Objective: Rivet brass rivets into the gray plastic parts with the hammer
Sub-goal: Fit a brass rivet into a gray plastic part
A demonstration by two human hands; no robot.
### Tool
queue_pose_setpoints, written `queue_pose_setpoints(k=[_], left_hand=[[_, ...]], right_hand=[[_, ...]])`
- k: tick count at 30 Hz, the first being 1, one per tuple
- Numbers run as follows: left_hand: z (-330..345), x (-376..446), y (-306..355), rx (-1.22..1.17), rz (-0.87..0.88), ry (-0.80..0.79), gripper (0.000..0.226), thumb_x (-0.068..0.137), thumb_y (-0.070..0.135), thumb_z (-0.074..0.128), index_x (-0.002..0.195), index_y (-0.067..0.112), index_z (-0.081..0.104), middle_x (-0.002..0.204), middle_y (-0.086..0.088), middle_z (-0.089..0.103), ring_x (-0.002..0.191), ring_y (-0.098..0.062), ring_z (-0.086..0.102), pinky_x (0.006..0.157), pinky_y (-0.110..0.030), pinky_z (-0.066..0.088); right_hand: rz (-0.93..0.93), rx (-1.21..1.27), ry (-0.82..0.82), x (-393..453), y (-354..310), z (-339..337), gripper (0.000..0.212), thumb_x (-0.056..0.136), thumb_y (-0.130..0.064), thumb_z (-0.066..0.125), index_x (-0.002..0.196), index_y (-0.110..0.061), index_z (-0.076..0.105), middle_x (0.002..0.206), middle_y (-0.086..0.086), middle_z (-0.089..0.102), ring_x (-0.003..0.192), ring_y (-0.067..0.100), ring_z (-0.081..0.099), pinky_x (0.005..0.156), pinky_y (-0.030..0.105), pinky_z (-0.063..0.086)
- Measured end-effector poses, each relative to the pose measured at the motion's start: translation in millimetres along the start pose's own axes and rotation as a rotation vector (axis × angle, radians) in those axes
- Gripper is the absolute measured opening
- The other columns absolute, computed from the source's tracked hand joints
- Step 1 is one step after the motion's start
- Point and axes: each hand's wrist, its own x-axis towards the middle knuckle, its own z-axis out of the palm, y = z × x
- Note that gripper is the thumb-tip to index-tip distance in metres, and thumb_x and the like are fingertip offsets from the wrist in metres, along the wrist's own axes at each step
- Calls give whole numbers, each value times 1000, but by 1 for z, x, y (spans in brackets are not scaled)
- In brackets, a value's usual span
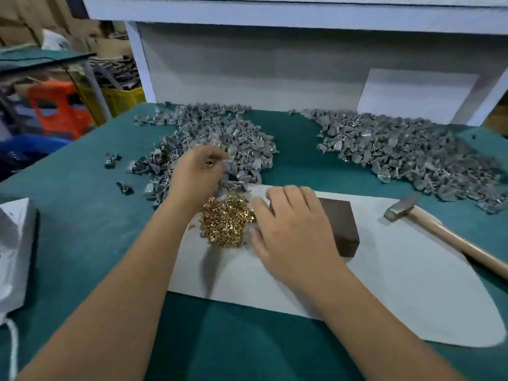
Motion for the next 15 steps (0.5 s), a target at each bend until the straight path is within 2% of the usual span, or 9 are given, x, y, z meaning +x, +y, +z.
queue_pose_setpoints(k=[2,3,4,5,6,9,11,13,15], left_hand=[[-1,4,-8,271,-36,-107,30,90,14,58,117,26,66,121,1,65,102,-26,66,89,-43,54],[1,4,-14,434,-38,-174,36,90,23,60,126,28,62,131,2,60,123,-33,53,106,-49,41],[4,1,-16,542,-44,-239,41,90,32,61,131,32,58,139,6,54,135,-34,39,113,-53,28],[7,1,-16,571,-43,-271,41,90,37,62,131,35,59,142,8,51,139,-33,32,114,-53,22],[10,-1,-14,548,-30,-266,36,90,37,64,126,36,63,141,8,52,138,-32,31,112,-53,23],[14,1,-16,483,50,-191,21,90,26,68,110,26,75,124,1,66,126,-32,43,100,-46,37],[13,1,-16,483,51,-156,20,90,25,69,108,24,76,123,-2,68,124,-32,47,102,-44,38],[11,1,-11,472,89,-79,19,90,25,69,108,26,75,128,-1,64,124,-33,48,108,-44,35],[8,0,-2,424,111,63,20,91,28,68,109,26,74,130,-1,60,123,-31,45,106,-38,31]], right_hand=[[-118,-47,-1,5,-20,5,27,83,-31,54,101,-12,62,98,9,60,94,28,50,92,43,37],[-160,-41,4,6,-29,9,24,84,-29,53,99,-13,62,96,7,61,95,28,50,95,42,36],[-182,-26,-42,6,-37,12,23,84,-29,51,97,-14,62,94,6,61,95,27,51,98,42,36],[-181,-10,-47,8,-39,13,22,86,-29,50,95,-14,63,92,6,61,94,27,51,99,42,37],[-179,7,-39,10,-37,13,21,86,-29,49,93,-15,63,91,5,61,93,27,51,99,42,36],[-129,49,88,7,-25,10,18,87,-29,51,85,-16,63,86,4,59,87,26,51,94,39,35],[-69,100,182,4,-16,6,19,88,-28,52,83,-14,64,86,5,60,85,27,51,90,39,37],[-5,139,274,4,-3,3,19,88,-25,52,85,-13,66,86,5,61,83,27,52,87,39,40],[12,121,291,4,2,2,16,87,-23,54,87,-14,68,85,3,61,82,26,53,86,39,40]])
